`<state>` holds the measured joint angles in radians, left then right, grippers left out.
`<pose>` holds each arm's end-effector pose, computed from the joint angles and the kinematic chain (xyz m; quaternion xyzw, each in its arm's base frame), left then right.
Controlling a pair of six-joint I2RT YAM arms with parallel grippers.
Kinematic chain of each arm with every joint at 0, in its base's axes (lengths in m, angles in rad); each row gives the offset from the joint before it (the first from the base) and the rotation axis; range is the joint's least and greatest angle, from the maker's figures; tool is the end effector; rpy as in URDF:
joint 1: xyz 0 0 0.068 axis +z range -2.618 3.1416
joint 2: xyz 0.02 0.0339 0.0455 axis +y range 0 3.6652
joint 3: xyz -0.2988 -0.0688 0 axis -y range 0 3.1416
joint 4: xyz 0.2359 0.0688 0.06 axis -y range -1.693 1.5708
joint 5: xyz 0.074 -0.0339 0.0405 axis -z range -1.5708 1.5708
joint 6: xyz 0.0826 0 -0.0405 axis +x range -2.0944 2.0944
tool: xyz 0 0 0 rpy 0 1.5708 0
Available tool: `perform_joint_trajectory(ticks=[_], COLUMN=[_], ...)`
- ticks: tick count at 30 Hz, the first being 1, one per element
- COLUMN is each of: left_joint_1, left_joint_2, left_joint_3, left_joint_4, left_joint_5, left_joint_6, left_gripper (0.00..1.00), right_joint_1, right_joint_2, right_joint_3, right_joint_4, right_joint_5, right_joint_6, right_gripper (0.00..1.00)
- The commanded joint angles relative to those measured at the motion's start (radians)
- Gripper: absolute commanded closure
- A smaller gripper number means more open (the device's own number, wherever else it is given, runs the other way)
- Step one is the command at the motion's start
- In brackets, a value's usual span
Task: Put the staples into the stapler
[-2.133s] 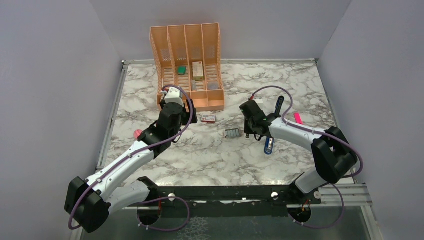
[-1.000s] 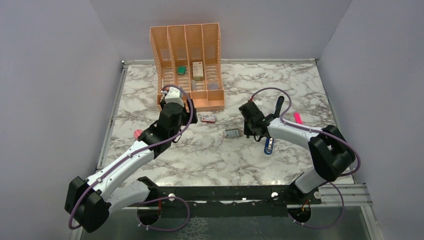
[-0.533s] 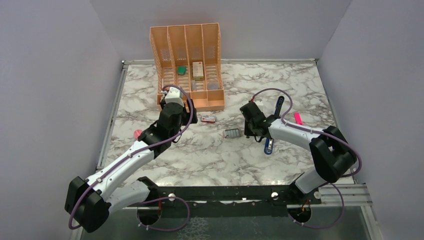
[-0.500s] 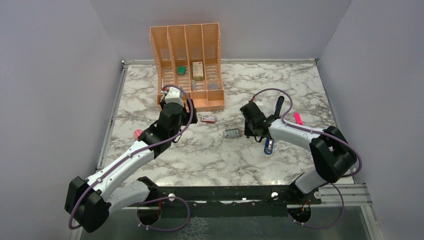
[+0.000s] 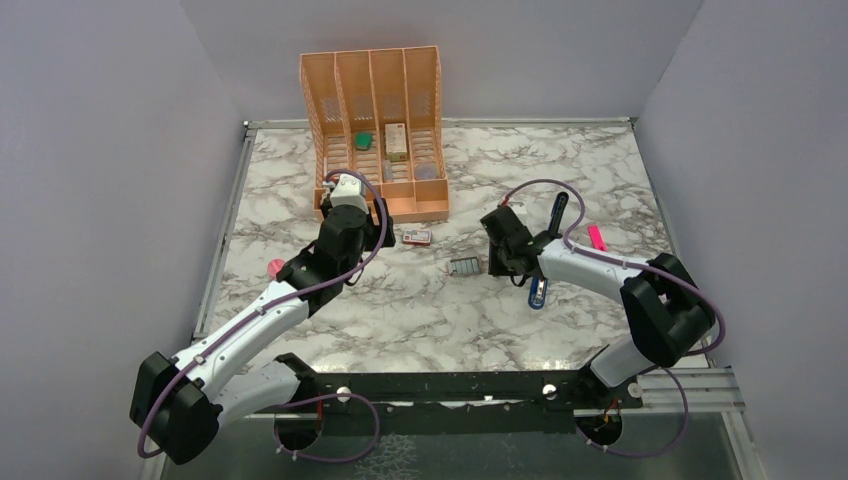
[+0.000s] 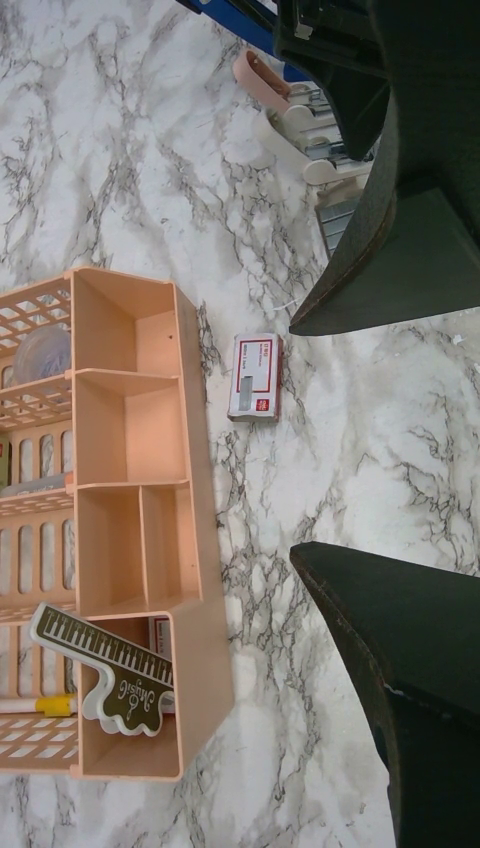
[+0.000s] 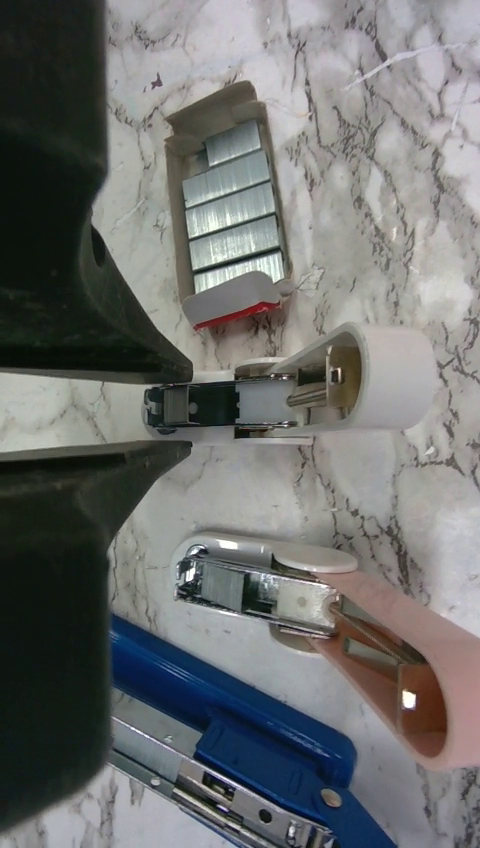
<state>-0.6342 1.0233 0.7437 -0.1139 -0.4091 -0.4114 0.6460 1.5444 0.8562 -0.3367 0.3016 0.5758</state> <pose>0.2177 -0.1194 0.3038 -0.0216 0.8218 -0.1251 0.5554 0.2637 0.1681 0.1781 0.0071 0.9529 0.0344 0.3013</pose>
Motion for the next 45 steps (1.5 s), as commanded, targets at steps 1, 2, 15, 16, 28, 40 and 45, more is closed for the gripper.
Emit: perform_joint_trajectory(ticks=[1, 2, 15, 16, 28, 40, 45], left_joint_1=[0.004, 0.005, 0.005, 0.004, 0.005, 0.004, 0.004], left_joint_2=[0.001, -0.001, -0.001, -0.002, 0.0, -0.002, 0.0], left_joint_3=[-0.003, -0.003, -0.004, -0.003, -0.006, -0.007, -0.007], left_joint_4=[0.013, 0.014, 0.013, 0.013, 0.013, 0.012, 0.012], left_joint_5=[-0.002, -0.002, -0.002, -0.002, -0.004, -0.003, -0.004], left_joint_6=[-0.006, -0.006, -0.006, -0.006, -0.006, -0.007, -0.007], left_gripper=[0.23, 0.23, 0.23, 0.23, 0.23, 0.23, 0.23], right_joint_1=[-0.001, -0.001, -0.012, -0.014, -0.023, -0.028, -0.029], right_joint_2=[0.002, -0.005, -0.028, -0.019, 0.03, 0.053, 0.06], right_joint_3=[0.04, 0.054, 0.12, 0.122, 0.091, 0.072, 0.07], right_joint_4=[-0.079, -0.081, -0.131, -0.136, -0.127, -0.1, -0.096], right_joint_5=[-0.011, -0.007, 0.064, 0.067, 0.024, -0.007, -0.01], right_joint_6=[0.005, 0.003, -0.011, -0.008, -0.005, -0.011, -0.011], right_gripper=[0.66, 0.65, 0.71, 0.73, 0.86, 0.87, 0.87])
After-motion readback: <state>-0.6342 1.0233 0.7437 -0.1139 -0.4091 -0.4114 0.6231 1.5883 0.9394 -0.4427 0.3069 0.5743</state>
